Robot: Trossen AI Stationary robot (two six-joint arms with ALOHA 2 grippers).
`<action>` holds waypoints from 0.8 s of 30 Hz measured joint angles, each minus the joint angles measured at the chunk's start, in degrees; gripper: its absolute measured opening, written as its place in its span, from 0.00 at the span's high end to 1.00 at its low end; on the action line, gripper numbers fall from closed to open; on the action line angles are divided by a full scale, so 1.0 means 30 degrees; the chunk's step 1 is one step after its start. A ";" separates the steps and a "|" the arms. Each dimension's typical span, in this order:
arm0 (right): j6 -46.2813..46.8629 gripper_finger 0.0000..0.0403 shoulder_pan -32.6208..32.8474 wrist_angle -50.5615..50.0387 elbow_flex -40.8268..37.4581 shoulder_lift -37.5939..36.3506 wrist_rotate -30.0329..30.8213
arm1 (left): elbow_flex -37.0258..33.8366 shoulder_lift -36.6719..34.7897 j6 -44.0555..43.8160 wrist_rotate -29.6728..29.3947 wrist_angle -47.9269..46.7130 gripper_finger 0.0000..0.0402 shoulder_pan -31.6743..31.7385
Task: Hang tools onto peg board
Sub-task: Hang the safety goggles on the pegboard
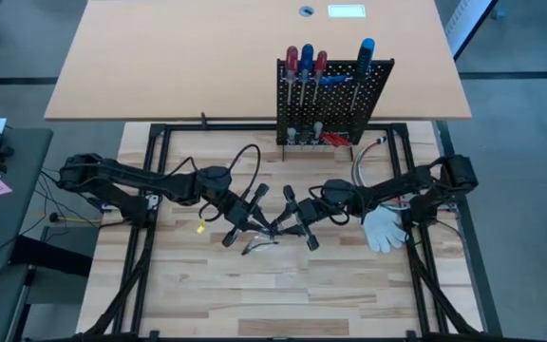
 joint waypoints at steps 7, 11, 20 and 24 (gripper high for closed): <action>-0.0003 0.85 -0.0004 -0.0121 0.0010 0.0000 -0.0027 | 0.0000 0.0000 0.0002 -0.0036 -0.0337 0.98 -0.0004; 0.0051 0.87 -0.0011 -0.0534 0.0010 -0.0181 -0.0012 | 0.0007 -0.0165 -0.0146 -0.0103 -0.1139 0.95 0.0227; -0.0525 0.88 0.0036 -0.3411 -0.0826 -0.3095 0.2583 | 0.0000 -0.1803 0.0001 -0.4584 -0.6168 0.86 0.1021; -0.0583 0.88 0.0109 -0.2933 -0.2405 -0.5363 0.5154 | -0.0015 -0.2492 -0.0145 -0.7838 -0.8424 0.86 0.1285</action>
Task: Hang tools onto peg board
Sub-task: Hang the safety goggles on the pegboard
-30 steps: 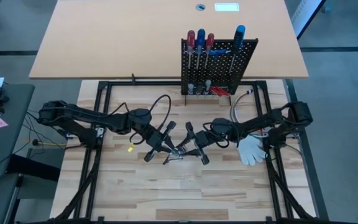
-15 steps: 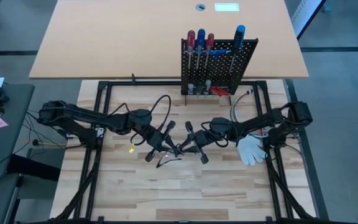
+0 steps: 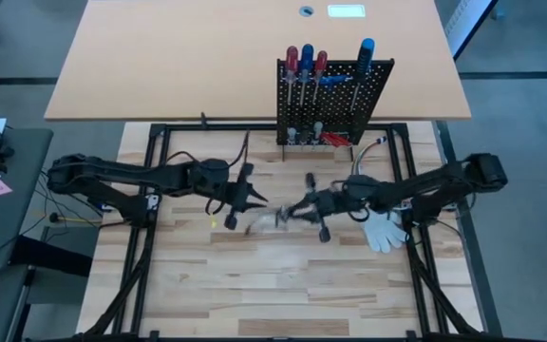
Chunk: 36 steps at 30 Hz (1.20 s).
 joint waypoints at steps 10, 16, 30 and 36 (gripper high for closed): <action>0.0066 0.88 -0.0124 0.8637 -0.6428 -0.4996 0.9835 | 0.0007 -0.0283 -0.0635 -0.3404 -0.1034 0.86 0.0216; 0.0647 0.88 -0.1018 1.5698 -0.8534 -0.4917 1.3499 | 0.0007 -0.0277 -0.0739 -0.3396 -0.0707 0.86 0.0216; 0.6719 0.88 -0.6241 1.4055 -0.8493 -0.4746 1.2481 | 0.0007 -0.0277 -0.0883 -0.3345 -0.0703 0.86 0.0216; 0.8639 0.88 -0.7313 1.3707 -0.8476 -0.4072 1.1530 | 0.0007 -0.0277 -0.0914 -0.3345 -0.0680 0.86 0.0208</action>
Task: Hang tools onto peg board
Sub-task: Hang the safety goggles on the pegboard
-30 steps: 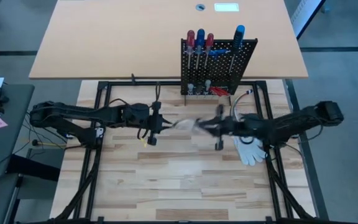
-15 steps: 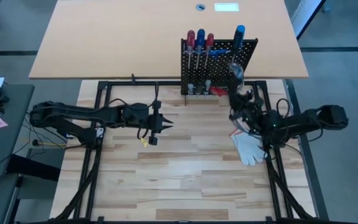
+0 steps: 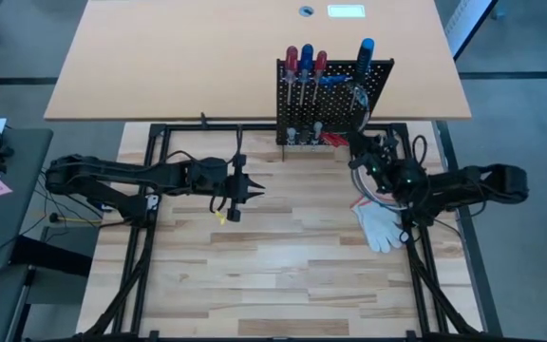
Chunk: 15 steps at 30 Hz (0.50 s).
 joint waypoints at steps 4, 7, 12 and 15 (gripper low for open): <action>0.0787 0.88 -0.0765 -0.0038 0.0000 0.0116 -0.0458 | 0.0000 0.0000 -0.0003 0.0007 0.0073 0.86 0.0000; 0.1119 0.88 -0.1176 -0.0031 0.0007 0.0103 -0.0922 | 0.0000 0.0000 -0.0006 0.0007 0.0076 0.86 0.0000; 0.2542 0.88 -0.1603 -0.0822 0.0015 0.0102 -0.1481 | 0.0000 0.0000 0.0001 0.0007 0.0095 0.86 0.0000; 0.2835 0.88 -0.1605 -0.1204 0.0015 0.0102 -0.1497 | 0.0000 0.0000 -0.0006 0.0007 0.0102 0.86 0.0000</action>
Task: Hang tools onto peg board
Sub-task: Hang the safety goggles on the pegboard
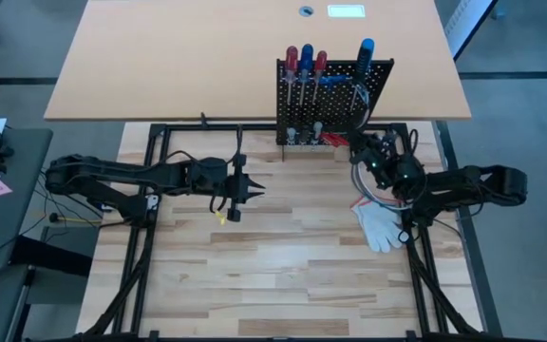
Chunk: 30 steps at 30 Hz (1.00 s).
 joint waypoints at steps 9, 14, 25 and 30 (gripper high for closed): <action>0.0105 0.88 0.0000 -0.0956 0.0439 0.0000 -0.0001 | 0.0000 0.0000 0.0004 0.0007 0.0109 0.86 0.0000; 0.0183 0.88 0.0000 -0.1949 0.1263 0.0000 0.0030 | 0.0000 0.0000 0.0000 0.0007 0.0102 0.86 0.0000; 0.1533 0.88 -0.0892 -0.3504 0.1319 -0.0022 -0.0001 | 0.0000 0.0000 -0.0080 0.0131 0.0080 0.86 -0.0015; 0.1550 0.87 -0.1169 -0.4098 0.1319 -0.0029 -0.0091 | 0.0000 0.0000 -0.0084 0.0124 0.0073 0.86 -0.0029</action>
